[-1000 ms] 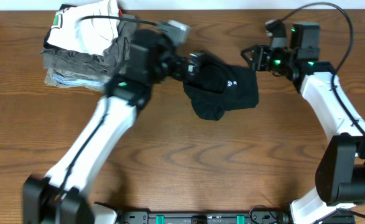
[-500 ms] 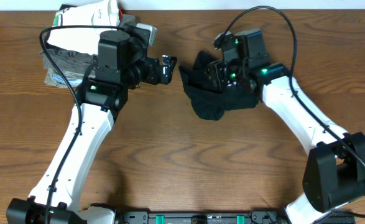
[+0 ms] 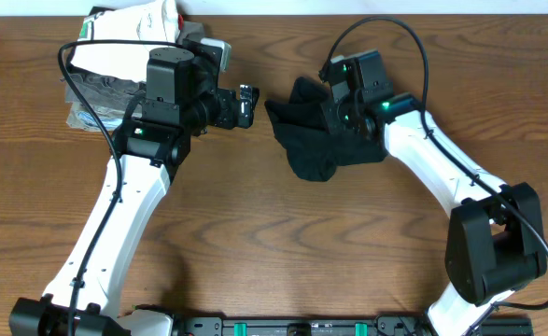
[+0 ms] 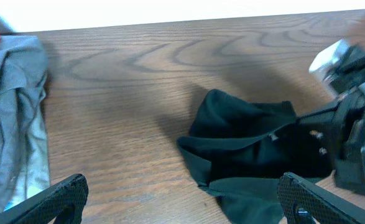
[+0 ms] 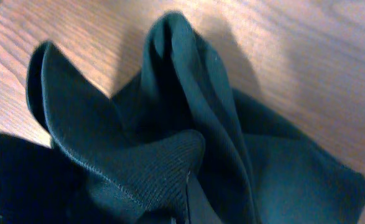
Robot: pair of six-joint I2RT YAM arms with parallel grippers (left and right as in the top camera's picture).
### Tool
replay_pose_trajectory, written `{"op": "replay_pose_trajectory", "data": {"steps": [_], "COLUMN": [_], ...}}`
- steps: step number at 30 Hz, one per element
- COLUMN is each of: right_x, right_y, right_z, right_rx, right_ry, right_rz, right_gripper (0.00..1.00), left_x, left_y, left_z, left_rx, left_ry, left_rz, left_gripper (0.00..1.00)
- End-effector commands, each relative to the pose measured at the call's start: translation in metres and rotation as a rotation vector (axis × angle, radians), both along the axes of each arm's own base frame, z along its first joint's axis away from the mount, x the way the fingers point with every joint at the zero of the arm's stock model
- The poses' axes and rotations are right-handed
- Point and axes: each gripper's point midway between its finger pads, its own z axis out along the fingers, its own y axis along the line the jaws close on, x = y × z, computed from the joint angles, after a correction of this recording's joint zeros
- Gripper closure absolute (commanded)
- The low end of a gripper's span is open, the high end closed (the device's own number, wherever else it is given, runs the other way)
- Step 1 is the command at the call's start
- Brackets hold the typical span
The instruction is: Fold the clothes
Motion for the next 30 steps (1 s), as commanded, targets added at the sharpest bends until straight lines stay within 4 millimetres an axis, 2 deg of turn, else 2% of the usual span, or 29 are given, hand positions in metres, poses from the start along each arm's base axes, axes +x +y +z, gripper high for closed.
{"op": "replay_pose_trajectory", "data": {"steps": [1, 3, 6, 8, 11, 16, 20, 25, 30], "right_x": [0.016, 0.017, 0.018, 0.019, 0.019, 0.009, -0.005, -0.021, -0.035], "right_y": [0.013, 0.017, 0.013, 0.001, -0.024, -0.081, -0.130, -0.162, -0.180], "right_z": [0.043, 0.064, 0.092, 0.100, 0.093, 0.053, 0.012, -0.035, -0.084], "right_rx": [0.046, 0.075, 0.095, 0.100, 0.104, 0.079, 0.071, 0.083, 0.079], "right_ry": [-0.065, -0.061, -0.046, -0.020, 0.041, 0.182, 0.282, 0.345, 0.371], "right_rz": [-0.005, -0.002, -0.054, -0.124, -0.225, -0.385, -0.517, -0.587, -0.632], "right_gripper": [0.99, 0.99, 0.99, 0.99, 0.99, 0.99, 0.99, 0.99, 0.99], "left_x": [0.003, 0.004, 0.005, 0.006, 0.005, 0.004, 0.004, 0.005, 0.005], "left_y": [0.010, 0.012, 0.018, 0.021, 0.026, 0.029, 0.029, 0.029, 0.029], "left_z": [-0.002, -0.002, -0.002, -0.003, -0.005, -0.007, -0.007, -0.006, -0.006], "left_rx": [0.043, 0.042, 0.042, 0.043, 0.045, 0.057, 0.065, 0.063, 0.063], "left_ry": [-0.004, -0.002, -0.002, 0.001, 0.011, 0.020, 0.017, 0.010, 0.010], "left_rz": [0.033, 0.037, 0.050, 0.059, 0.069, 0.068, 0.062, 0.062, 0.061], "left_gripper": [0.02, 0.02, 0.02, 0.02, 0.02, 0.02, 0.02, 0.02, 0.02]}}
